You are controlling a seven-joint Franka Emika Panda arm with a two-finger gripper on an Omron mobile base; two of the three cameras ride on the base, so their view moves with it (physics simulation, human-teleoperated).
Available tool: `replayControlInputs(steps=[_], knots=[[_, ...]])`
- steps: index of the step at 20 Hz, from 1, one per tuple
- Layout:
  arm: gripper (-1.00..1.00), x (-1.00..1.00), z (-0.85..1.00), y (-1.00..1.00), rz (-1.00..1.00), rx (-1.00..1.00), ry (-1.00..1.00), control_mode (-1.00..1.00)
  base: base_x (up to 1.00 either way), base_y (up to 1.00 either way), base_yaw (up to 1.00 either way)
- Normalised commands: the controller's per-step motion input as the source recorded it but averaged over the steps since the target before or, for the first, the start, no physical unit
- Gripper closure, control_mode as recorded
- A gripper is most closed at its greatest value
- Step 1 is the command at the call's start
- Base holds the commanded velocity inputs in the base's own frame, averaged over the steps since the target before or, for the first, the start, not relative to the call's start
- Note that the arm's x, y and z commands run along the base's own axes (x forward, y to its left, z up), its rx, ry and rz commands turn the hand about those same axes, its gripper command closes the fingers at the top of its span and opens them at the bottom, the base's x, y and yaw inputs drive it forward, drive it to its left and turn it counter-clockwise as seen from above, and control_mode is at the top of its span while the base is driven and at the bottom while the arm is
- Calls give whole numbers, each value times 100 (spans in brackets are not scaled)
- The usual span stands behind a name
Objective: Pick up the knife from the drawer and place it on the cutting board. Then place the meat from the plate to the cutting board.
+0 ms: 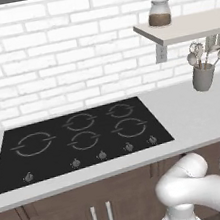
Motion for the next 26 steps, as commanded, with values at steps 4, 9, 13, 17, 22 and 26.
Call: replayControlInputs(steps=[4,9,13,17,22,26], knots=[[100,-41,77,0,0,0,0,-100,0,0,0],[100,-27,100,0,-4,1,8,-100,0,0,0],[100,-77,100,6,-5,1,22,-100,0,0,0],[100,-88,100,0,-10,2,7,-100,0,0,0],[100,-75,100,5,-7,2,-6,-100,0,0,0],[100,-13,100,34,0,0,-14,-100,0,0,0]])
